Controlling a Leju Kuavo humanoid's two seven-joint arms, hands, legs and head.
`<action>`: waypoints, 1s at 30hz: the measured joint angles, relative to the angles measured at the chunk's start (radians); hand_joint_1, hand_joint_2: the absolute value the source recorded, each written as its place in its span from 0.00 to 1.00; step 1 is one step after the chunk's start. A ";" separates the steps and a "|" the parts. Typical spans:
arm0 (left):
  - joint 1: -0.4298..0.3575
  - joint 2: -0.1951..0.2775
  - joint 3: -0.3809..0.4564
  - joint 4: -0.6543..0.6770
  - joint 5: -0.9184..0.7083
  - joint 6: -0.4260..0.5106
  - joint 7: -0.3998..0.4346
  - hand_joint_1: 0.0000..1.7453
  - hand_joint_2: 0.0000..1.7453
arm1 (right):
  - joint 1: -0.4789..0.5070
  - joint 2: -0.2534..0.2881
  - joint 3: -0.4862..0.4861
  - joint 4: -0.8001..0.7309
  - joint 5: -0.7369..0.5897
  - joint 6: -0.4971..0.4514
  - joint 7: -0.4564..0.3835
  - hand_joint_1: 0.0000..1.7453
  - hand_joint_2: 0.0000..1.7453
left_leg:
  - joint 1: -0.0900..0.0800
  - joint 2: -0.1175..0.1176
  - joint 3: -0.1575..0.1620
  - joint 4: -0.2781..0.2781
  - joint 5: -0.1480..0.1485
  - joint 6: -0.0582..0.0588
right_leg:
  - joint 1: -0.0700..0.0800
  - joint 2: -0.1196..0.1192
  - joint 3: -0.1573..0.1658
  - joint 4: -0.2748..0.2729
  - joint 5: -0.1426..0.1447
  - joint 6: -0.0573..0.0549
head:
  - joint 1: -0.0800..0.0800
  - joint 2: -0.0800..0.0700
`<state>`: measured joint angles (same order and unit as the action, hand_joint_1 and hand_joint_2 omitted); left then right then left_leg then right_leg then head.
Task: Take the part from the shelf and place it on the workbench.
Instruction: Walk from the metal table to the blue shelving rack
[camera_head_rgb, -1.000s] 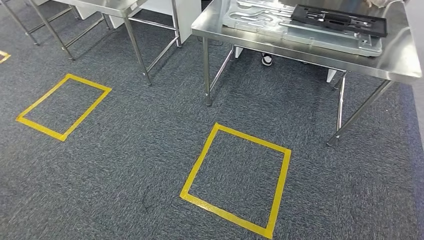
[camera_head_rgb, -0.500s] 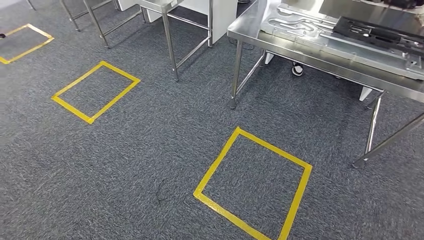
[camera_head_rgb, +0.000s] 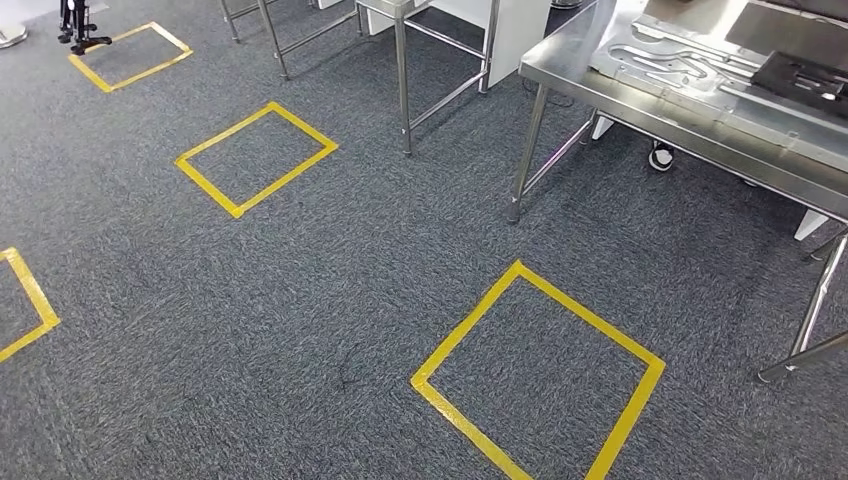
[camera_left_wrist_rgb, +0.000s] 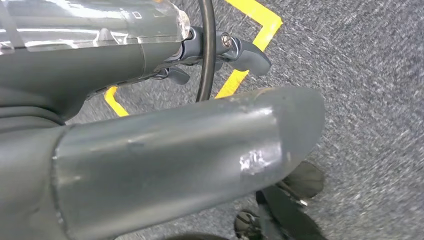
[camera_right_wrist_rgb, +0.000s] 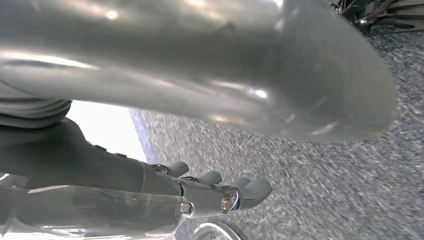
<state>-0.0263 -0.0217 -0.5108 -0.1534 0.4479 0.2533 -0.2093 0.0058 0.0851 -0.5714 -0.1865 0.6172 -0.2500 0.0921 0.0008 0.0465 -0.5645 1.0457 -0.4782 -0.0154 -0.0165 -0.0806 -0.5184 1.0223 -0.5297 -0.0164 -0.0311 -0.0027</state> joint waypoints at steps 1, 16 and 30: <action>-0.001 0.000 0.000 0.000 0.002 0.000 0.000 0.00 0.00 | 0.000 0.000 -0.001 0.000 0.002 0.000 0.000 0.00 0.00 | -0.004 0.007 0.007 -0.020 0.001 0.006 | 0.002 -0.008 0.001 -0.001 -0.001 0.005 | 0.000 0.000; 0.001 -0.007 0.003 0.000 0.023 0.001 0.000 0.00 0.00 | -0.002 0.021 -0.012 0.000 0.016 0.000 -0.003 0.00 0.00 | 0.000 -0.126 0.002 -0.025 0.016 0.024 | -0.011 0.130 -0.030 0.022 0.015 0.028 | 0.000 0.000; 0.004 -0.008 0.008 0.000 0.030 0.003 0.000 0.00 0.00 | -0.002 0.006 -0.017 0.000 0.022 0.004 -0.002 0.00 0.00 | 0.008 -0.017 -0.016 0.041 -0.014 -0.013 | -0.003 0.006 -0.012 0.001 0.011 -0.003 | 0.000 0.000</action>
<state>-0.0228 -0.0295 -0.5031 -0.1534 0.4778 0.2560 -0.2098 0.0040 0.0906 -0.5884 -0.1869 0.6395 -0.2464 0.0896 0.0089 0.0300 -0.5802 1.0865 -0.4927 -0.0286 -0.0198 -0.0750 -0.5303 1.0233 -0.5188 -0.0193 -0.0310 -0.0027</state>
